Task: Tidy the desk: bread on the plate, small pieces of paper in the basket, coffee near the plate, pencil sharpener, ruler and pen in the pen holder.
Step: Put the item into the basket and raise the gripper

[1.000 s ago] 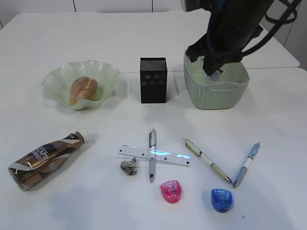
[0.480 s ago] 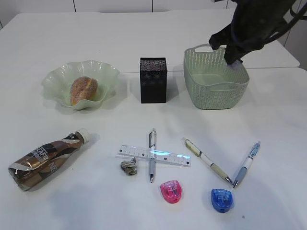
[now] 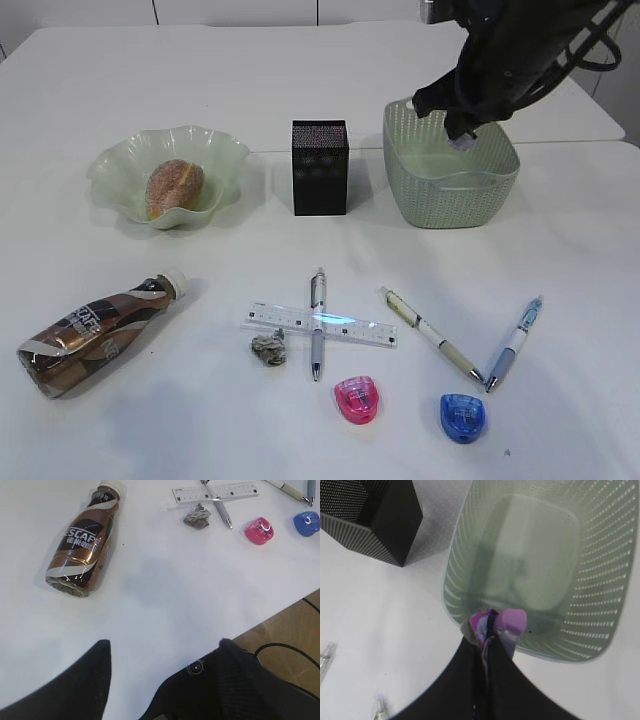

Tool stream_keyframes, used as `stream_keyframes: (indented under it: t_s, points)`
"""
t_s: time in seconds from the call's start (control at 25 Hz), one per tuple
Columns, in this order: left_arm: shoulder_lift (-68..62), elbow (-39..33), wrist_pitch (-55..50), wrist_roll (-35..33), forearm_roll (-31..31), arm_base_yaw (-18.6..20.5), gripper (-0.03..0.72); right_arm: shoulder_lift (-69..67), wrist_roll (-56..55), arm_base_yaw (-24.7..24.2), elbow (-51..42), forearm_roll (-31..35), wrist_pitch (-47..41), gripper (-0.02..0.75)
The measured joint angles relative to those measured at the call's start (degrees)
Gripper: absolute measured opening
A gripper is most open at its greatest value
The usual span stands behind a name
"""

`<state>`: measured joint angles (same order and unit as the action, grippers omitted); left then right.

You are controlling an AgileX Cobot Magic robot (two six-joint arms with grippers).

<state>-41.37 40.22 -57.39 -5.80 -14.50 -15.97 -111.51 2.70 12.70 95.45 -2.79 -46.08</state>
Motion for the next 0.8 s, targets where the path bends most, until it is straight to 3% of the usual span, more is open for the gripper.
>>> stream_keyframes:
  t_s: [0.32, 0.8]
  points:
    - [0.00, 0.00, 0.00, 0.00, 0.00, 0.00, 0.468, -2.38, -4.35, -1.11, 0.00, -4.01, 7.29, 0.028]
    - [0.00, 0.00, 0.00, 0.00, 0.00, 0.00, 0.468, -7.95, -7.06, -3.66, 0.00, -4.54, 16.50, 0.028]
